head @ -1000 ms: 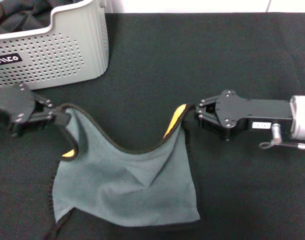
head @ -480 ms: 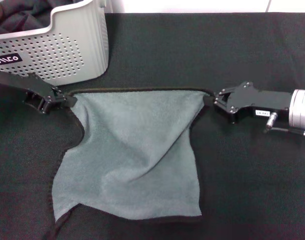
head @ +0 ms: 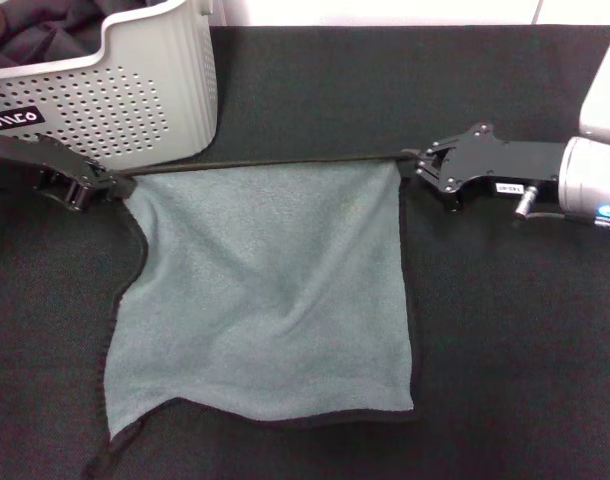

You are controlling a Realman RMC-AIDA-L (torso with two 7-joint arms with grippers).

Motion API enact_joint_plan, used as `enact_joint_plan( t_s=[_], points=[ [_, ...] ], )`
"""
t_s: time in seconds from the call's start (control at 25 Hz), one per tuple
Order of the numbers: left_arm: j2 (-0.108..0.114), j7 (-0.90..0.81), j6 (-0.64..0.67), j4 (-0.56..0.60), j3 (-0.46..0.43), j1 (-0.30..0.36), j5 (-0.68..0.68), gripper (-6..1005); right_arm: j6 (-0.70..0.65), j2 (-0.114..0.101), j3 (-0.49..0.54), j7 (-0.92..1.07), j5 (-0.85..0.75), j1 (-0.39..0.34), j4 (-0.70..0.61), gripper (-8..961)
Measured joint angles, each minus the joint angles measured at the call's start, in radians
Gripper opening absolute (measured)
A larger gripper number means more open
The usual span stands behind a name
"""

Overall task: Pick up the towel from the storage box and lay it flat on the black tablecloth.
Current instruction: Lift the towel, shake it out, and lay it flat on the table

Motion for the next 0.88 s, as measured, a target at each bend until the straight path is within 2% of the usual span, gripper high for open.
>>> enact_joint_plan(
  t_s=[0.32,0.6,0.88],
  points=[
    [-0.003,-0.029,-0.081,0.008,-0.001,0.006,0.003,23,-0.071,0.006,0.000,-0.007,-0.032,0.042,-0.003,10],
    [-0.006,-0.026,-0.090,0.008,0.005,0.008,0.007,24,-0.098,0.008,-0.002,-0.009,-0.033,0.075,0.005,10],
    [-0.021,-0.025,-0.110,0.009,0.006,0.006,0.007,27,-0.132,0.014,-0.009,-0.011,-0.035,0.086,0.010,10]
  ],
)
